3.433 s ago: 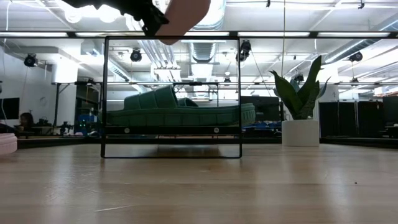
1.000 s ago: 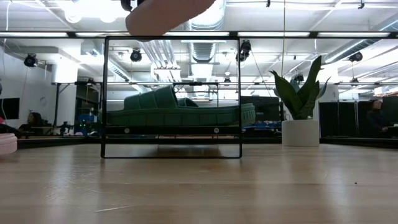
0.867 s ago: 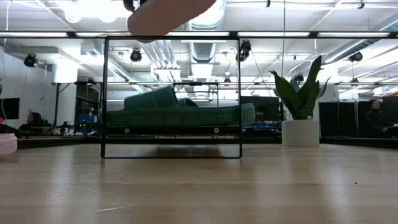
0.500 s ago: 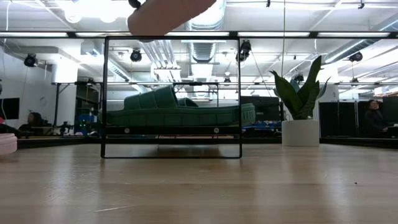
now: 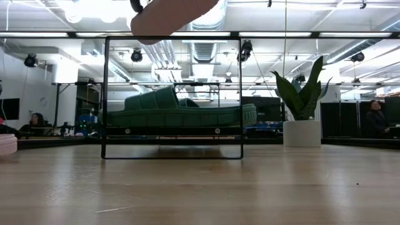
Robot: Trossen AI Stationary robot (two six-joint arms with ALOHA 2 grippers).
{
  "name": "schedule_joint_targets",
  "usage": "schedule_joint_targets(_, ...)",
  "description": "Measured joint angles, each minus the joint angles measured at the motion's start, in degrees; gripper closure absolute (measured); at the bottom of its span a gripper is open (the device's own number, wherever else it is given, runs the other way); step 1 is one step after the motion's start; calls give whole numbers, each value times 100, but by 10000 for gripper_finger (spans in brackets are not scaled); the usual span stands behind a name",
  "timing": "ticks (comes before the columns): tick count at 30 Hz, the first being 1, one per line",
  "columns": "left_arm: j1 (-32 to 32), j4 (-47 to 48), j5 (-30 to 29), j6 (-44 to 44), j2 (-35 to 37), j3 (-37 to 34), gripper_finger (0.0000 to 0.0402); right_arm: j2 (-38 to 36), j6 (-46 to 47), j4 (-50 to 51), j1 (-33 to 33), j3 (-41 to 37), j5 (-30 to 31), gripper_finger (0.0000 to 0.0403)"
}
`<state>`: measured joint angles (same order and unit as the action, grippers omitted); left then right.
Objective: Pick and place slides into the shelf
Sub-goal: Put the top pink slipper on the shelf
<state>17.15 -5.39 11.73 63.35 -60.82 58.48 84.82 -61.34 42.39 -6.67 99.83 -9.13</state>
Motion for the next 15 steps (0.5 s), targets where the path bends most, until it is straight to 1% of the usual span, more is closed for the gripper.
schedule_joint_targets(4,2,-44,-662,549,-15,0,400,-7,530,119,-4,-1,529,313)
schedule_joint_targets(7,89,-41,-979,786,-153,2,400,-33,770,180,-4,-4,774,294)
schedule_joint_targets(12,458,-16,-1379,951,-575,2,401,-144,946,242,6,-6,792,285)
schedule_joint_targets(15,842,-29,-1400,906,-914,2,401,-246,1038,238,2,-7,794,288)
